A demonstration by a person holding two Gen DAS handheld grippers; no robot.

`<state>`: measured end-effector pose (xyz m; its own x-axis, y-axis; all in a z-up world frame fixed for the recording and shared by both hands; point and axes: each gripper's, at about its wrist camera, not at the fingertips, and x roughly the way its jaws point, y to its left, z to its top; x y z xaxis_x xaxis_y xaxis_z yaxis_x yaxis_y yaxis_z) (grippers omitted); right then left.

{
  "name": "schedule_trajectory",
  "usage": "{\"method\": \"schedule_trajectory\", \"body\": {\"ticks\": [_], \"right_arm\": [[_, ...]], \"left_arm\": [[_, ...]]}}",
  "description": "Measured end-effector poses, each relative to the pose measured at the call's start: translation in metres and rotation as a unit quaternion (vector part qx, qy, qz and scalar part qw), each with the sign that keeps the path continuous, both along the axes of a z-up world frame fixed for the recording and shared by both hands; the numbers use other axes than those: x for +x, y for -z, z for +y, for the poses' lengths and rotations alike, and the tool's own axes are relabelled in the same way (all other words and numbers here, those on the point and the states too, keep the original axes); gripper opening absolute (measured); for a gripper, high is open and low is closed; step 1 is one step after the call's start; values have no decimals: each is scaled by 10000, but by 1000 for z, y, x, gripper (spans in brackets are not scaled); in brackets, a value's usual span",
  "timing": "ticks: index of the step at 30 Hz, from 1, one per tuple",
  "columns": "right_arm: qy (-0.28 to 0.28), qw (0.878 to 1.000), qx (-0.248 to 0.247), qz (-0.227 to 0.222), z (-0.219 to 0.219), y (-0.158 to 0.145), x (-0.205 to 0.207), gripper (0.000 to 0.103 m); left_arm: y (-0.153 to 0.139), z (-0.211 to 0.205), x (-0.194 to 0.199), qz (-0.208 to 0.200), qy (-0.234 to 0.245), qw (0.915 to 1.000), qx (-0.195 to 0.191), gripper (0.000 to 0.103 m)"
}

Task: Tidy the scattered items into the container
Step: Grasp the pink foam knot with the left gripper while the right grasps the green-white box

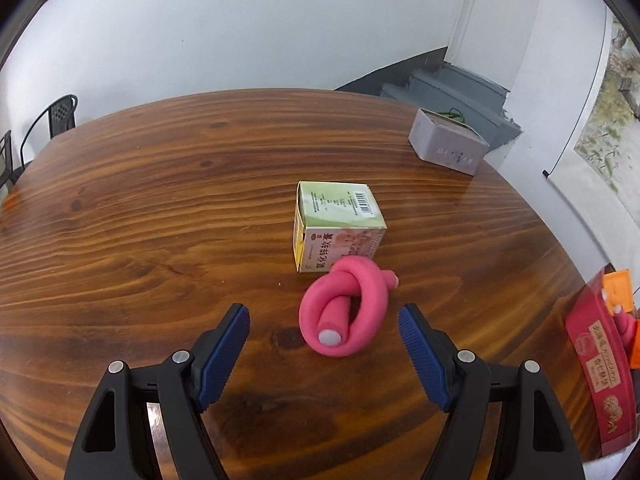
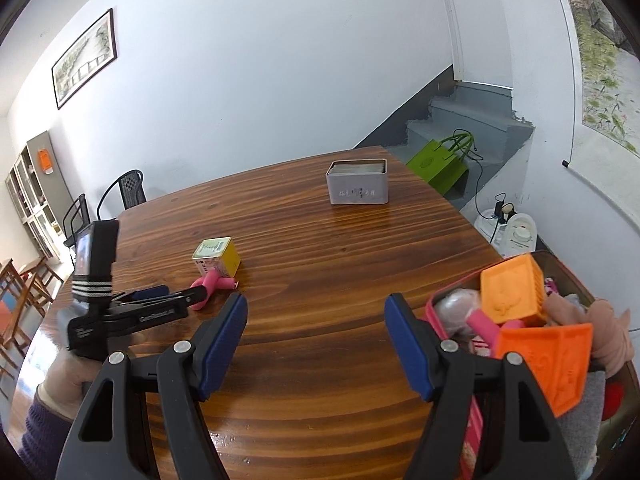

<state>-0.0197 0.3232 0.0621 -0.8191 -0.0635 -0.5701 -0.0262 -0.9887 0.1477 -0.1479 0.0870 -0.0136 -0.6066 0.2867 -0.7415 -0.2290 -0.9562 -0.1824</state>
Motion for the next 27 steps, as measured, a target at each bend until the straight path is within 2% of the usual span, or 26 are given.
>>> {"method": "schedule_trajectory", "body": {"ticks": [11, 15, 16, 22, 27], "right_arm": [[-186, 9993, -60, -313, -21, 15, -38, 75], [-291, 9984, -147, -459, -29, 20, -52, 75], [-317, 9981, -186, -492, -30, 21, -57, 75], [-521, 9945, -480, -765, -44, 30, -89, 75], [-682, 9917, -524, -951, -69, 44, -120, 75]], "left_arm": [[12, 4, -20, -131, 206, 9997, 0, 77], [10, 6, -18, -102, 289, 9995, -98, 43], [10, 5, -18, -103, 297, 9994, -120, 42], [-12, -20, -14, 190, 90, 9998, -64, 42], [-40, -60, -12, 536, -422, 9977, 36, 42]]}}
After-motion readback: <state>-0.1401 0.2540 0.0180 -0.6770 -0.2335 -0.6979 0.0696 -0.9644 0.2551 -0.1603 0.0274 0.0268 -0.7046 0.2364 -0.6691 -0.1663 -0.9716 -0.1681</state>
